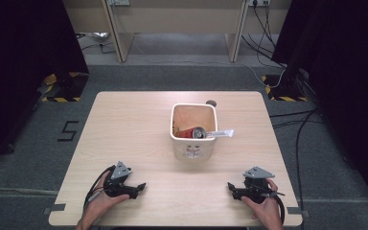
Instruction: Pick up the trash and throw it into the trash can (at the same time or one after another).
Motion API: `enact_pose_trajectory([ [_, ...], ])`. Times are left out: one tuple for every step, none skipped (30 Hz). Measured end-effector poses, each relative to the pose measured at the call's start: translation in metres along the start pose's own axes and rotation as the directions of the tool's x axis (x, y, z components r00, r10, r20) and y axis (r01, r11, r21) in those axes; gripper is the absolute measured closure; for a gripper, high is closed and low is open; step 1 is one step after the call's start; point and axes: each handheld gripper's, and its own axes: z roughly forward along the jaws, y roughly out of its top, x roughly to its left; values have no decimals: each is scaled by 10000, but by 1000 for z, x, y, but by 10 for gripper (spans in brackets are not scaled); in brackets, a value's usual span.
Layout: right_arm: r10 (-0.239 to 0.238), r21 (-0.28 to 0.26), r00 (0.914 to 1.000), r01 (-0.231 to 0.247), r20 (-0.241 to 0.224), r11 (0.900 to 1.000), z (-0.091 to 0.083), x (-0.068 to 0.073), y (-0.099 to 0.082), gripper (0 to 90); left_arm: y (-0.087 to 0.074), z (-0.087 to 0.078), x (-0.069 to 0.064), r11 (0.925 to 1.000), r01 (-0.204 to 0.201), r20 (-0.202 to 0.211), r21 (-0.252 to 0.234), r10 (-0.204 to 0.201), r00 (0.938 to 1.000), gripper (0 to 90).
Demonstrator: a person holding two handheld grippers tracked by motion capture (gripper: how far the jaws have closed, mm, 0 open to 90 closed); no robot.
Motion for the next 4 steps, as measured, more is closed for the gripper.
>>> enact_pose_trajectory([
  [34, 10, 10000, -34, 5, 10000, 0, 0, 0, 149, 0, 0, 0, 10000, 1, 0, -1, -1, 10000, 134],
  [19, 6, 10000, -19, 10, 10000, 0, 0, 0, 149, 0, 0, 0, 10000, 8, 2, 0, -8, 10000, 134],
  [35, 12, 10000, -35, 2, 10000, 0, 0, 0, 149, 0, 0, 0, 10000, -1, 1, 3, 1, 10000, 134],
  [35, 12, 10000, -35, 2, 10000, 0, 0, 0, 149, 0, 0, 0, 10000, -1, 1, 3, 1, 10000, 134],
])
